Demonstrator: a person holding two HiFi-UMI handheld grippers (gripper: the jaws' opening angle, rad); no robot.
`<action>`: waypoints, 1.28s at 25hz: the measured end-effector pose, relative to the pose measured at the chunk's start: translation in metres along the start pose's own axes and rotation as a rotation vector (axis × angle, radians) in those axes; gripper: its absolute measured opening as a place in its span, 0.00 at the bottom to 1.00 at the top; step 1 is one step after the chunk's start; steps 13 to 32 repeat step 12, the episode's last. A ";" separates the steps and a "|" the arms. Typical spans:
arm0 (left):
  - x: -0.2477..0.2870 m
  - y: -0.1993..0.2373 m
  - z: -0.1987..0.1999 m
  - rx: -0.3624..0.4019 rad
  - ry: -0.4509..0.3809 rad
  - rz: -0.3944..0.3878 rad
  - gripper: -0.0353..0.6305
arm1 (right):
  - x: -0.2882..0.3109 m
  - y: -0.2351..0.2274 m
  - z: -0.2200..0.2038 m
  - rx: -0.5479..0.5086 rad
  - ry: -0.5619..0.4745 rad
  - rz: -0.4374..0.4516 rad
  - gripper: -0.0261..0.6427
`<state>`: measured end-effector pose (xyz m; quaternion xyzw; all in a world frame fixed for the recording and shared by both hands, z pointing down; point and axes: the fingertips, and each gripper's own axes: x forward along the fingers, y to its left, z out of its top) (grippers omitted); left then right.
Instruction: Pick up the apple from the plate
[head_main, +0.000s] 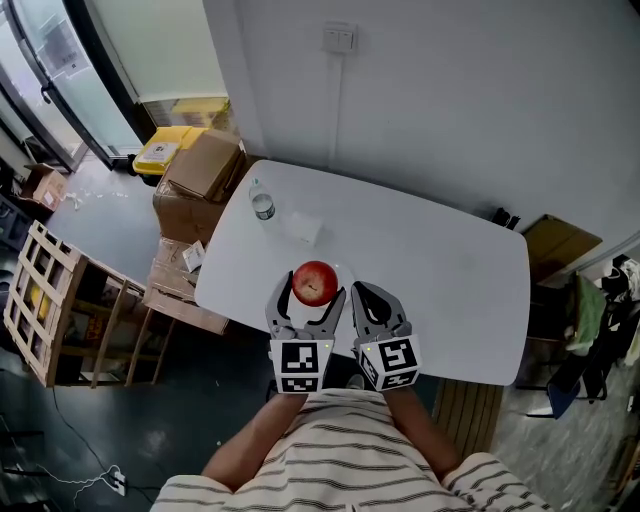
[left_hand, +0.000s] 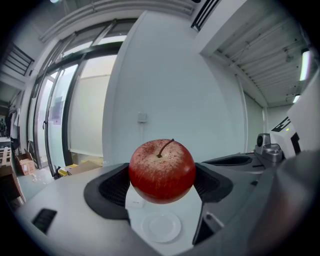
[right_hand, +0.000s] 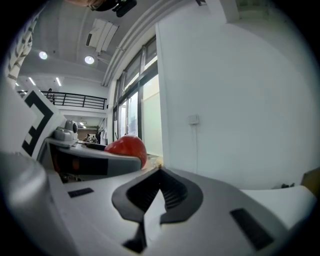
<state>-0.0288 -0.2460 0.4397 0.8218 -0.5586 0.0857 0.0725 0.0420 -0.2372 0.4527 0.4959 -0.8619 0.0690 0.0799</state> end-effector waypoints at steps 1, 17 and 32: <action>0.001 0.000 0.000 -0.003 -0.002 -0.002 0.66 | 0.001 -0.001 0.000 -0.001 -0.001 0.001 0.05; 0.006 -0.001 -0.005 0.000 -0.008 -0.007 0.66 | 0.005 -0.005 -0.002 -0.008 -0.009 0.001 0.05; 0.006 -0.001 -0.005 0.000 -0.008 -0.007 0.66 | 0.005 -0.005 -0.002 -0.008 -0.009 0.001 0.05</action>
